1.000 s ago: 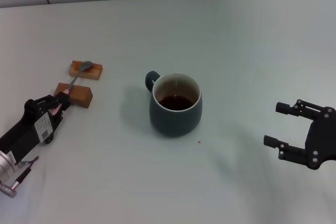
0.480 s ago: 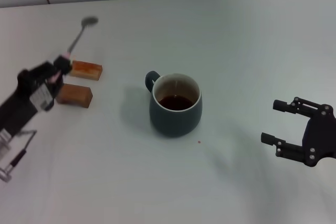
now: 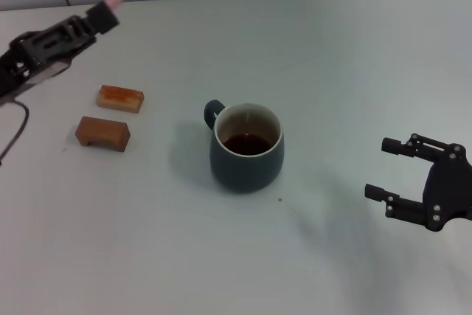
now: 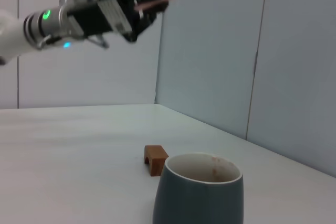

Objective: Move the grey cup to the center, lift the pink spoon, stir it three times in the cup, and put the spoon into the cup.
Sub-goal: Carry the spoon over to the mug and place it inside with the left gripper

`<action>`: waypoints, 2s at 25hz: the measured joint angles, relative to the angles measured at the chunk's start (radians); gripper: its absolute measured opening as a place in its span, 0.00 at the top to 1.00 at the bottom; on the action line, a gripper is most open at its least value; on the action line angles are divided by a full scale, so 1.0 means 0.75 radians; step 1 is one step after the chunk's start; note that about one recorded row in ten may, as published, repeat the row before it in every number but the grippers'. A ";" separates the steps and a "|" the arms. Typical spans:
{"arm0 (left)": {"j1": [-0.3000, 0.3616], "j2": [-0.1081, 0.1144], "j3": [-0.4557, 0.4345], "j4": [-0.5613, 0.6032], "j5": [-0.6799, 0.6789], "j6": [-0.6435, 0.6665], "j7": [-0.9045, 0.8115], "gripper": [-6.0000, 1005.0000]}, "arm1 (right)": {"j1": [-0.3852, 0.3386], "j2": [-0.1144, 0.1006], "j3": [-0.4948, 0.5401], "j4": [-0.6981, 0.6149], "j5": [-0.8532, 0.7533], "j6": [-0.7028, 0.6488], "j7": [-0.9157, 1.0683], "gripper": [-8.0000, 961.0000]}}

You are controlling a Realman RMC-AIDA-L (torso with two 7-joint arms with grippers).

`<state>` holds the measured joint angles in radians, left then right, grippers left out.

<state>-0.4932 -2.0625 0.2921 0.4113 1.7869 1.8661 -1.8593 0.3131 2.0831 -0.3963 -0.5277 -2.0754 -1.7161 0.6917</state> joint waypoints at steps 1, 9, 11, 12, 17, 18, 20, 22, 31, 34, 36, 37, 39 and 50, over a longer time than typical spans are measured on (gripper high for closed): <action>-0.013 0.000 0.044 0.071 -0.002 0.025 -0.005 0.86 | 0.000 0.000 0.001 0.000 0.000 0.000 0.000 0.22; -0.019 -0.006 0.453 0.750 -0.004 0.063 -0.072 0.86 | -0.004 -0.001 0.001 0.000 0.000 0.015 0.000 0.22; -0.013 -0.005 0.514 0.862 0.008 0.056 -0.079 0.86 | -0.007 -0.002 0.000 0.000 0.000 0.017 0.000 0.22; -0.009 -0.004 0.549 0.922 0.019 0.051 -0.085 0.86 | -0.009 -0.002 0.001 0.000 0.000 0.017 0.000 0.22; 0.002 -0.003 0.752 1.267 0.178 0.015 -0.155 0.86 | -0.013 -0.002 0.004 0.000 0.000 0.017 -0.001 0.22; -0.003 -0.003 0.781 1.309 0.211 0.012 -0.168 0.86 | -0.014 -0.002 0.004 0.000 0.000 0.018 -0.001 0.22; -0.024 -0.003 0.857 1.403 0.304 0.003 -0.200 0.86 | -0.013 -0.002 0.004 0.000 0.000 0.018 -0.001 0.22; -0.052 -0.005 0.928 1.474 0.409 -0.008 -0.228 0.86 | -0.013 -0.002 0.005 0.000 0.000 0.018 -0.001 0.22; -0.175 -0.012 1.273 1.597 0.744 -0.061 -0.354 0.86 | -0.004 0.000 0.005 0.001 0.000 0.023 -0.004 0.22; -0.220 -0.017 1.385 1.614 0.834 -0.072 -0.388 0.86 | -0.001 0.000 0.005 0.002 0.001 0.023 -0.004 0.22; -0.234 -0.019 1.417 1.619 0.856 -0.077 -0.398 0.86 | -0.001 0.000 0.005 0.002 0.003 0.023 -0.004 0.22; -0.241 -0.020 1.435 1.621 0.870 -0.080 -0.404 0.86 | -0.001 0.000 0.005 0.002 0.005 0.023 -0.004 0.22; -0.276 -0.022 1.515 1.623 0.937 -0.103 -0.429 0.86 | -0.001 0.000 0.005 0.002 0.008 0.023 -0.004 0.22; -0.359 -0.023 1.682 1.576 1.042 -0.137 -0.457 0.86 | 0.002 0.000 0.005 0.002 0.010 0.022 -0.003 0.22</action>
<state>-0.7625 -2.0799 1.5534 1.5934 2.5688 1.7634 -2.2022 0.3146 2.0832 -0.3927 -0.5261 -2.0681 -1.6995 0.6892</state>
